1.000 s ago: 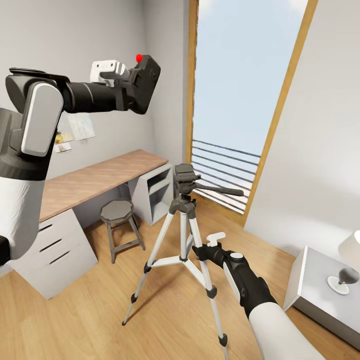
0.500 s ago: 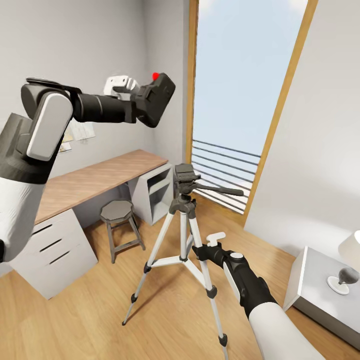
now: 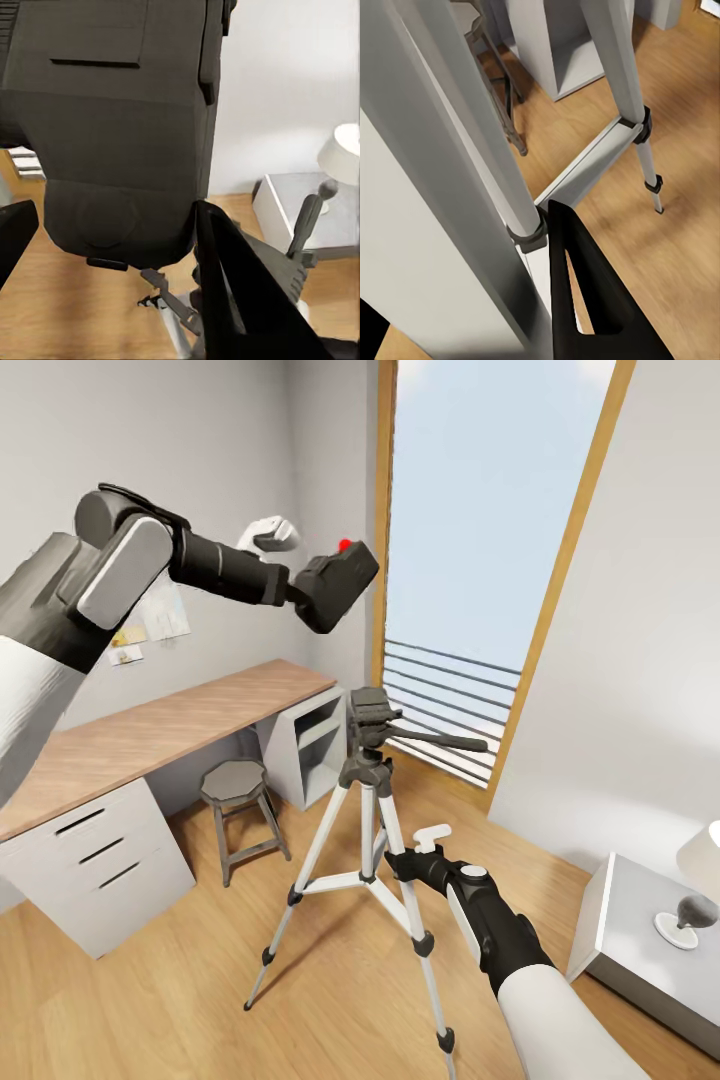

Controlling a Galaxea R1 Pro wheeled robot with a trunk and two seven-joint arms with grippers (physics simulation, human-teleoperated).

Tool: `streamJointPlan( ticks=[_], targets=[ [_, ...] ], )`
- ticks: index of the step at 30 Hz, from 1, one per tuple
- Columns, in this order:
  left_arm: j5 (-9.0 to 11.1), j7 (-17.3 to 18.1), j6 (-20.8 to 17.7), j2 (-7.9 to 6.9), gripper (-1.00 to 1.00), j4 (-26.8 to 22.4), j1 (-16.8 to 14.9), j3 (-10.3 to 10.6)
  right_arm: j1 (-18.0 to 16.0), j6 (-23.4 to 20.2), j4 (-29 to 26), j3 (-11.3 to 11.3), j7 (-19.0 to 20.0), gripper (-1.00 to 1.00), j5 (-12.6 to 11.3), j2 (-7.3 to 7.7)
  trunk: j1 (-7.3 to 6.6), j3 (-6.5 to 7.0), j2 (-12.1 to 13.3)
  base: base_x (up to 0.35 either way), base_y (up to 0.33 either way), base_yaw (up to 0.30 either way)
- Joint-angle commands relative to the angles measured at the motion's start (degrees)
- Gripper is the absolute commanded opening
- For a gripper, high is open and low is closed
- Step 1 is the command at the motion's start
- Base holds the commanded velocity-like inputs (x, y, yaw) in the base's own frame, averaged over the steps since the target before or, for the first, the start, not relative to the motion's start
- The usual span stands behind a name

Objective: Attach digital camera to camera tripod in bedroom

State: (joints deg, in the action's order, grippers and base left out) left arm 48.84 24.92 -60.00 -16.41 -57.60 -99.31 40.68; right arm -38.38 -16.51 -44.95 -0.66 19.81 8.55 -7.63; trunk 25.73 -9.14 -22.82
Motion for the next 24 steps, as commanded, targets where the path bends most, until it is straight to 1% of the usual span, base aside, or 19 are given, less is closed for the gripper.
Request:
streamJointPlan(
  ticks=[1, 2, 3, 4, 7, 10, 14, 17, 18, 19, 20, 21, 23, 24],
  targets=[
    [-0.8, 1.8, 0.0, -0.06, -1.0, 0.9, -1.0, 2.0, 0.0, -0.2, 0.7, -0.2, 0.3, -1.0, 1.5, -0.02, 0.05, -0.14, -0.1, 0.0, 0.0, 0.0],
    [-0.9, 4.4, 0.0, -0.05, -1.0, 2.2, -2.6, 5.5, 0.0, -0.2, 0.7, -0.2, 0.3, -1.0, 1.5, -0.02, 0.05, -0.14, -0.1, 0.0, 0.0, 0.0],
    [-1.0, 5.5, 0.0, -0.06, -1.0, 2.7, -3.2, 7.1, 0.0, -0.2, 0.7, -0.2, 0.3, -1.0, 1.5, -0.02, 0.05, -0.14, -0.1, 0.0, 0.0, 0.0],
    [-1.1, 7.4, 0.0, -0.08, -1.0, 3.3, -4.0, 9.7, 0.0, -0.2, 0.7, -0.2, 0.3, -1.0, 1.5, -0.02, 0.05, -0.14, -0.1, 0.0, 0.0, 0.0],
    [-1.5, 9.2, 0.0, -0.1, -1.0, 3.8, -4.8, 11.9, 0.0, -0.2, 0.7, -0.2, 0.3, -1.0, 1.5, -0.02, 0.05, -0.14, -0.1, 0.0, 0.0, 0.0],
    [-2.2, 10.5, 0.0, -0.11, -1.0, 3.9, -5.2, 13.4, 0.0, -0.2, 0.7, -0.1, 0.3, -1.0, 1.6, -0.02, 0.05, -0.14, -0.1, 0.0, 0.0, 0.0],
    [-3.1, 11.9, 0.0, -0.11, -1.0, 3.6, -5.5, 13.9, 0.0, -0.2, 0.7, -0.1, 0.3, -1.0, 1.6, -0.02, 0.05, -0.14, -0.1, 0.0, 0.0, 0.0],
    [-4.8, 14.0, 0.3, -0.21, -1.0, 2.3, -5.6, 14.3, 0.0, -0.2, 0.7, -0.1, 0.3, -1.0, 1.6, -0.02, 0.05, -0.14, -0.1, 0.0, 0.0, 0.0],
    [-6.2, 15.3, 0.5, -0.29, -1.0, 1.6, -5.6, 14.4, 0.0, -0.2, 0.7, -0.1, 0.3, -1.0, 1.6, -0.02, 0.05, -0.14, -0.1, 0.0, 0.0, 0.0],
    [-7.0, 16.0, 0.6, -0.33, -1.0, 1.3, -5.6, 14.5, 0.0, -0.2, 0.7, -0.1, 0.3, -1.0, 1.6, -0.02, 0.05, -0.14, -0.1, 0.0, 0.0, 0.0],
    [-9.6, 17.9, 0.9, -0.44, -1.0, 0.4, -5.6, 14.6, 0.0, -0.2, 0.7, -0.1, 0.3, -1.0, 1.6, -0.02, 0.05, -0.14, -0.1, 0.0, 0.0, 0.0],
    [-12.7, 20.4, 1.0, -0.57, -1.0, -0.9, -5.6, 14.7, 0.0, -0.2, 0.7, -0.1, 0.3, -1.0, 1.6, -0.02, 0.05, -0.14, -0.1, 0.0, 0.0, 0.0],
    [-14.1, 22.0, 1.1, -0.68, -1.0, -1.7, -5.6, 14.7, 0.0, -0.2, 0.7, -0.1, 0.3, -1.0, 1.6, -0.02, 0.05, -0.14, -0.1, 0.0, 0.0, 0.0],
    [-14.5, 22.5, 1.1, -0.71, -1.0, -1.9, -5.6, 14.7, 0.0, -0.2, 0.7, -0.1, 0.3, -1.0, 1.6, -0.02, 0.05, -0.14, -0.1, 0.0, 0.0, 0.0]
  ],
)
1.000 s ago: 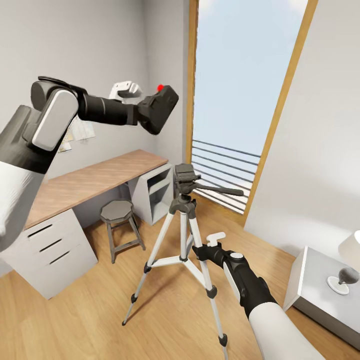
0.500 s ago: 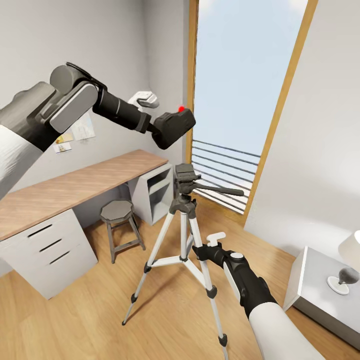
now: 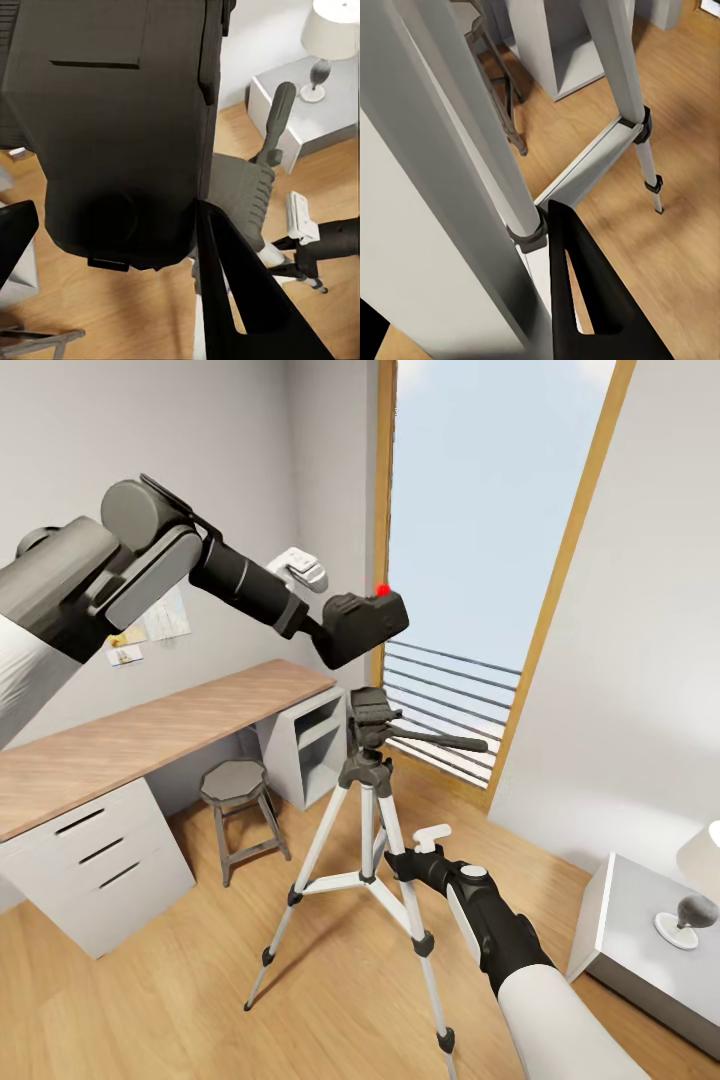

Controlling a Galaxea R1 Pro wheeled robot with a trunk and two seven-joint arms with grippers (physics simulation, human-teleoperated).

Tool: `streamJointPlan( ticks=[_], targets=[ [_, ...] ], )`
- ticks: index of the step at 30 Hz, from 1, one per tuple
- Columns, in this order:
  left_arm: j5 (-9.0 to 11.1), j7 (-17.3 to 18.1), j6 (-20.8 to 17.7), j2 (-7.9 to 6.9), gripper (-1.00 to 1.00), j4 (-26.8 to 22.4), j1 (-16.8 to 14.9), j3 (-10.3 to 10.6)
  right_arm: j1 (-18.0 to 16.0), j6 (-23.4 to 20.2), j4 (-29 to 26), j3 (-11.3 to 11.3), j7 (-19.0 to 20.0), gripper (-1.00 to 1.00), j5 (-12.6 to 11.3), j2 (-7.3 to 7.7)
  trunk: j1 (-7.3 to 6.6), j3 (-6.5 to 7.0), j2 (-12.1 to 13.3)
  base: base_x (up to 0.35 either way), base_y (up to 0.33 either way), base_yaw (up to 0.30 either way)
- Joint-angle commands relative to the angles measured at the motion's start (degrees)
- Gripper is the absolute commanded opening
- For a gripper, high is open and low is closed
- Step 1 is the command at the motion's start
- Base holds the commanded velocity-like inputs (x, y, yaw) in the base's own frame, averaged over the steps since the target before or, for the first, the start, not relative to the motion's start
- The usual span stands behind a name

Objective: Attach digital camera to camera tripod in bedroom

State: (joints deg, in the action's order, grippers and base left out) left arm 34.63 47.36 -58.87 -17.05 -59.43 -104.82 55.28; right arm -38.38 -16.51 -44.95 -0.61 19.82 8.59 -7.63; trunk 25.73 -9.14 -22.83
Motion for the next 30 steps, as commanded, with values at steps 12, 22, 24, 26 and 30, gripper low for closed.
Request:
streamJointPlan(
  ticks=[12, 22, 24, 26, 30],
  targets=[
    [-1.5, 3.3, 3.2, -0.24, -1.0, -1.6, -0.1, 0.2, 0.0, -0.2, 0.7, -0.2, 0.3, -1.0, 1.5, -0.02, 0.05, -0.14, -0.1, 0.0, 0.0, 0.0],
    [-1.2, 3.8, 4.6, -0.13, -1.0, -1.8, -0.1, 0.2, 0.0, -0.2, 0.7, -0.1, 0.3, -1.0, 1.5, -0.02, 0.05, -0.14, -0.1, 0.0, 0.0, 0.0],
    [-1.1, 3.8, 4.1, -0.11, -1.0, -2.0, -0.1, 0.3, 0.0, -0.2, 0.7, -0.1, 0.3, -1.0, 1.5, -0.02, 0.05, -0.14, -0.1, 0.0, 0.0, 0.0],
    [-1.1, 3.8, 3.3, -0.1, -1.0, -2.3, -0.1, 0.3, 0.0, -0.2, 0.7, -0.1, 0.3, -1.0, 1.5, -0.02, 0.05, -0.14, -0.1, 0.0, 0.0, 0.0],
    [-1.0, 3.7, 0.8, -0.28, -1.0, -4.5, -0.1, 0.2, 0.0, -0.2, 0.7, -0.1, 0.3, -1.0, 1.5, -0.02, 0.05, -0.14, -0.1, 0.0, 0.0, 0.0]
  ],
)
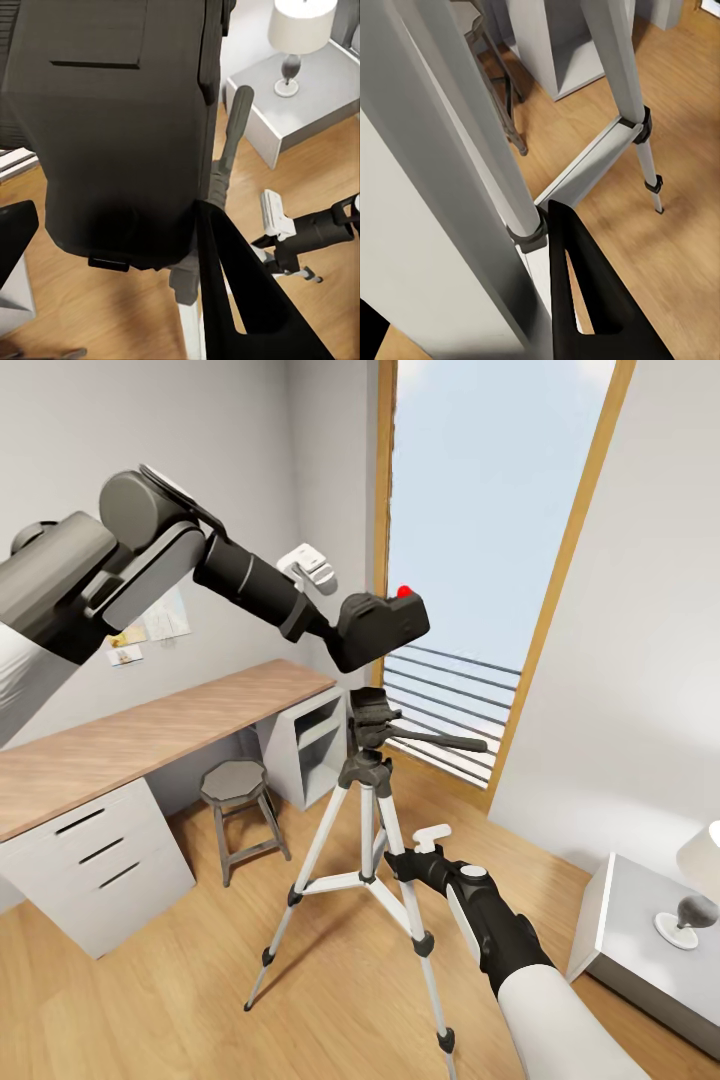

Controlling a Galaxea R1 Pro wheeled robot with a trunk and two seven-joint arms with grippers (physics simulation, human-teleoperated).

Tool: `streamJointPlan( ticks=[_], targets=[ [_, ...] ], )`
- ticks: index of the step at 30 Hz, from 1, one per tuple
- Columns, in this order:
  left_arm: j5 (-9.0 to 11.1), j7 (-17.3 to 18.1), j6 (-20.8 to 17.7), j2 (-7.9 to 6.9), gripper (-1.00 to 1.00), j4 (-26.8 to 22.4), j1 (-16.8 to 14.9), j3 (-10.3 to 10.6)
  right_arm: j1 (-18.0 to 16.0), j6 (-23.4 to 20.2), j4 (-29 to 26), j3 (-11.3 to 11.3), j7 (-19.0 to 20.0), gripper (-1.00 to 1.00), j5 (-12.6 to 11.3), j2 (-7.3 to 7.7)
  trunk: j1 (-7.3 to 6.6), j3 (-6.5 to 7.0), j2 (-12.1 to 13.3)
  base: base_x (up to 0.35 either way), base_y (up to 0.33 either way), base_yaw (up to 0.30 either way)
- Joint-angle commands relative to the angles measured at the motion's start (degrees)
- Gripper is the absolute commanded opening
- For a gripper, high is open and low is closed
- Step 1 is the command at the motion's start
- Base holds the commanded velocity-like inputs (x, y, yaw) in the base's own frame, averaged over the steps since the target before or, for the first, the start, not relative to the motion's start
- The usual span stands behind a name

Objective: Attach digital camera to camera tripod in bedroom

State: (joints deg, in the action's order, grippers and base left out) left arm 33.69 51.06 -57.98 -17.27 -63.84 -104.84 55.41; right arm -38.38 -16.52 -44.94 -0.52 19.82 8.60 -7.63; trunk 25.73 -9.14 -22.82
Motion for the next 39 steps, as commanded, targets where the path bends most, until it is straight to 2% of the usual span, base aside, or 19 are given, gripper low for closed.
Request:
streamJointPlan(
  ticks=[1, 9, 15, 19, 27, 28, 31, 35, 39],
  targets=[
    [0.0, 0.0, -0.1, -0.09, -1.0, -0.1, -0.1, 0.1, 0.0, -0.2, 0.7, -0.2, 0.3, -1.0, 1.5, -0.02, 0.05, -0.14, -0.1, 0.0, 0.0, 0.0],
    [0.2, -0.2, 0.0, -0.66, -1.0, -0.7, -0.1, -0.6, 0.0, -0.2, 0.7, -0.2, 0.3, -1.0, 1.5, -0.02, 0.05, -0.14, -0.1, 0.0, 0.0, 0.0],
    [0.3, 0.0, 0.4, -2.59, -1.0, -0.8, -0.1, -0.8, 0.0, -0.2, 0.7, -0.2, 0.3, -1.0, 1.5, -0.02, 0.05, -0.14, -0.1, 0.0, 0.0, 0.0],
    [0.2, 0.0, 0.4, -3.51, -1.0, -3.5, -0.1, -0.8, 0.0, -0.2, 0.7, -0.2, 0.3, -1.0, 1.5, -0.02, 0.05, -0.14, -0.1, 0.0, 0.0, 0.0],
    [0.7, 0.4, -0.7, -3.76, -1.0, -5.2, -0.1, -0.8, 0.0, -0.2, 0.7, -0.2, 0.3, -1.0, 1.5, -0.02, 0.05, -0.14, -0.1, 0.0, 0.0, 0.0],
    [0.7, 0.8, -1.1, -3.95, -1.0, -5.0, -0.1, -0.8, 0.0, -0.2, 0.7, -0.2, 0.3, -1.0, 1.5, -0.02, 0.05, -0.14, -0.1, 0.0, 0.0, 0.0],
    [0.2, 6.0, -1.5, -4.55, -1.0, -1.8, -0.6, -0.5, 0.0, -0.2, 0.7, -0.2, 0.3, -1.0, 1.5, -0.02, 0.05, -0.14, -0.1, 0.0, 0.0, 0.0],
    [-0.1, 9.4, -1.6, -4.84, -1.0, 0.3, -2.4, -0.1, 0.0, -0.2, 0.7, -0.2, 0.3, -1.0, 1.5, -0.02, 0.05, -0.14, -0.1, 0.0, 0.0, 0.0],
    [-0.2, 11.2, -1.5, -4.94, -1.0, 1.0, -3.9, 0.0, 0.0, -0.2, 0.7, -0.2, 0.3, -1.0, 1.6, -0.02, 0.05, -0.14, -0.1, 0.0, 0.0, 0.0]
  ],
)
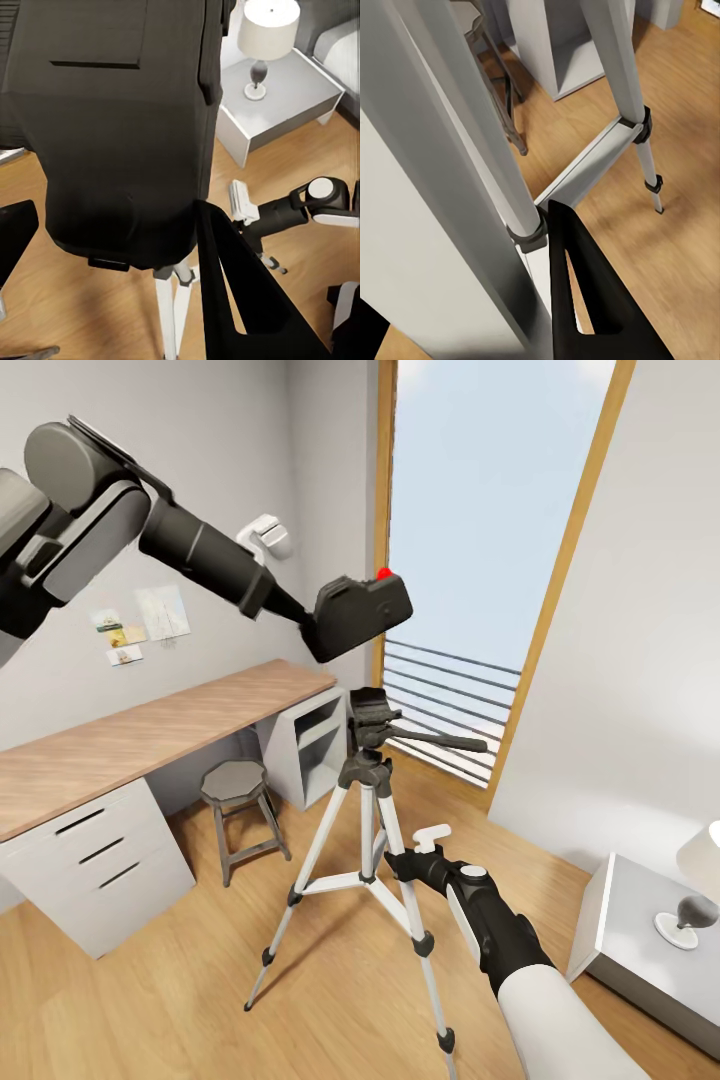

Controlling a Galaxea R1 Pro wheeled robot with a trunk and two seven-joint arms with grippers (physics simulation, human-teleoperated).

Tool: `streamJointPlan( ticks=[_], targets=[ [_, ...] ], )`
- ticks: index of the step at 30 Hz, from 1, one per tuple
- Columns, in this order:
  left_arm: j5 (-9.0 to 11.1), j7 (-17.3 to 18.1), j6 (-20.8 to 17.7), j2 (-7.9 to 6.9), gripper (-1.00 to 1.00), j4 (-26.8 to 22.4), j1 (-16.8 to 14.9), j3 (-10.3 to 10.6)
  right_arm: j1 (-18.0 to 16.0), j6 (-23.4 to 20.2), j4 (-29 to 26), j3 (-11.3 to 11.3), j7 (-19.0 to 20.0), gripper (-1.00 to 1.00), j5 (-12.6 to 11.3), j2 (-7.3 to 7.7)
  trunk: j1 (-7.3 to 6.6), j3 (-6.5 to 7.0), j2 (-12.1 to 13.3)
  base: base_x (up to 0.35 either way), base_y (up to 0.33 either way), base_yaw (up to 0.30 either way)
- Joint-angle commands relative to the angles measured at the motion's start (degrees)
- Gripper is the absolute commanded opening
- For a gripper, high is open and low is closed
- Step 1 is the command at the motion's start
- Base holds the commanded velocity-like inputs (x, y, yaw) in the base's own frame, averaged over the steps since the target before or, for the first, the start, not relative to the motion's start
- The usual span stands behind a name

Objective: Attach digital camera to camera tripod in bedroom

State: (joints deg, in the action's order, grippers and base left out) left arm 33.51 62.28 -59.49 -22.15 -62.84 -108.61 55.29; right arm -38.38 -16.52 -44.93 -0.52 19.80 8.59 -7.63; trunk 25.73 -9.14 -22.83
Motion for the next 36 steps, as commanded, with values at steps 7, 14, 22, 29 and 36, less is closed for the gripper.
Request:
streamJointPlan(
  ticks=[7, 14, 22, 29, 36],
  targets=[
    [-0.3, 3.4, 0.0, -0.22, -1.0, 0.4, -2.1, 0.6, 0.0, -0.2, 0.7, -0.2, 0.3, -1.0, 2.0, -0.02, 0.05, -0.14, -0.1, 0.0, 0.0, 0.0],
    [-1.4, 6.4, 0.1, 0.01, -1.0, 0.8, -2.4, 5.8, 0.0, -0.2, 0.7, -0.2, 0.2, -1.0, 4.2, -0.16, 0.05, -0.14, -0.1, 0.0, 0.0, 0.0],
    [-3.3, 10.3, 0.2, 0.04, -1.0, 0.9, -2.5, 9.0, 0.0, -0.2, 0.7, -0.2, 0.2, -1.0, 4.7, -0.17, 0.05, -0.14, -0.1, 0.0, 0.0, 0.0],
    [-9.2, 10.9, 0.1, 0.17, -1.0, 0.7, -2.5, 9.6, 0.0, -0.2, 0.7, -0.2, 0.3, -1.0, 4.8, -0.17, 0.05, -0.14, -0.1, 0.0, 0.0, 0.0],
    [-10.1, 10.9, 0.1, 0.18, -1.0, 0.5, -2.5, 9.3, 0.0, -0.2, 0.6, -0.2, 0.2, -1.0, 4.8, -0.14, 0.05, -0.14, -0.1, 0.0, 0.0, 0.0]
  ],
)
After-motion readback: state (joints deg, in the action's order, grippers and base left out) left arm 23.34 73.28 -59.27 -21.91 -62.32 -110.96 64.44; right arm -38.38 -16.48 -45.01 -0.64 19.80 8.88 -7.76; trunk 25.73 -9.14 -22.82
